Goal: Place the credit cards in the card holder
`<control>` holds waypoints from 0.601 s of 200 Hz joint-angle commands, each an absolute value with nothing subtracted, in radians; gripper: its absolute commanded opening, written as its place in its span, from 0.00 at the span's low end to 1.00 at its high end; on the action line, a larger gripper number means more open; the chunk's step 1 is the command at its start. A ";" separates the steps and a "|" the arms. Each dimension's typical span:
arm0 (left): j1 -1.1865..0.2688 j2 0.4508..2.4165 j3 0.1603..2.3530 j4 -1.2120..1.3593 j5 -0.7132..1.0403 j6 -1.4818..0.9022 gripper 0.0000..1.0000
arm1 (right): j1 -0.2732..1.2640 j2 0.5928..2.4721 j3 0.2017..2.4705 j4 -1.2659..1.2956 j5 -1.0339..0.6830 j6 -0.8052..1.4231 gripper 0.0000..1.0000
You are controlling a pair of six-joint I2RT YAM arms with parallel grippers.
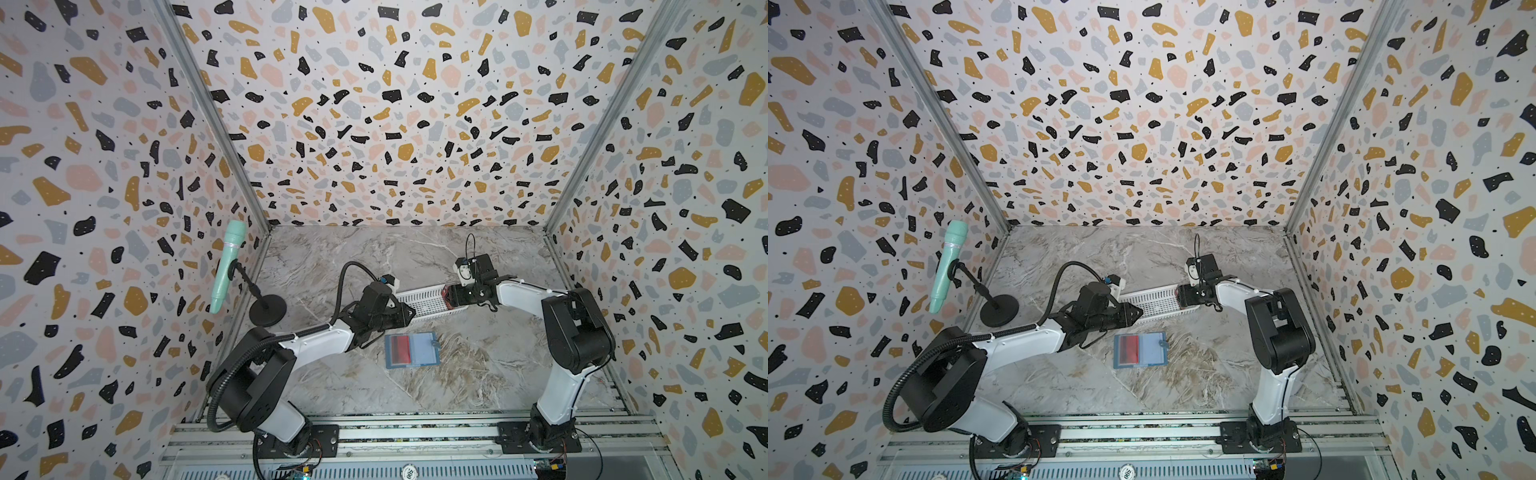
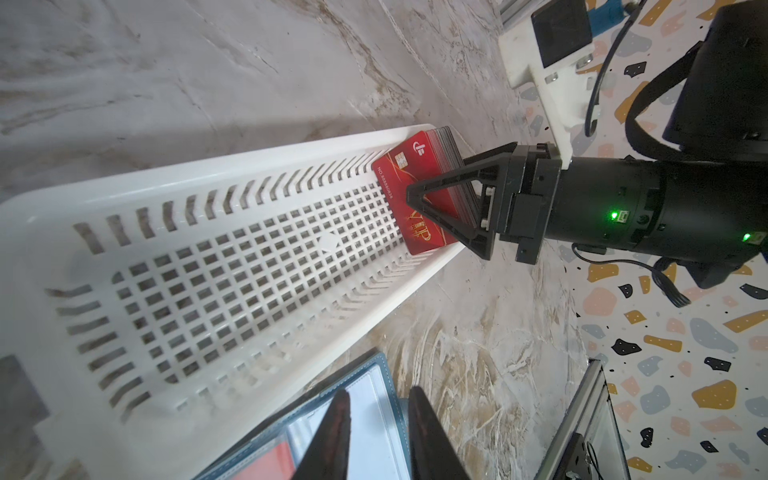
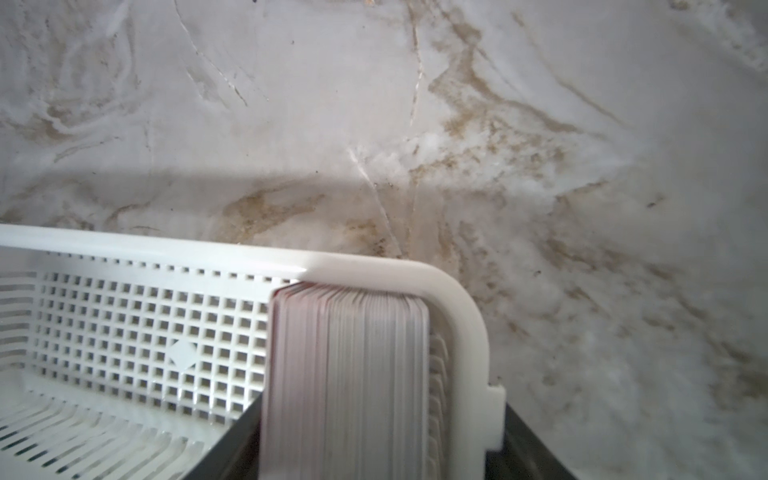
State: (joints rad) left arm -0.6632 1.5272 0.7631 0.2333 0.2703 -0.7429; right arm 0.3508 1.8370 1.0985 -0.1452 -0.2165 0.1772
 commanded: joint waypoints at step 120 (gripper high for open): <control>-0.671 1.597 0.813 0.281 0.297 -0.741 0.27 | 0.576 1.634 0.974 -0.155 -0.074 0.446 0.66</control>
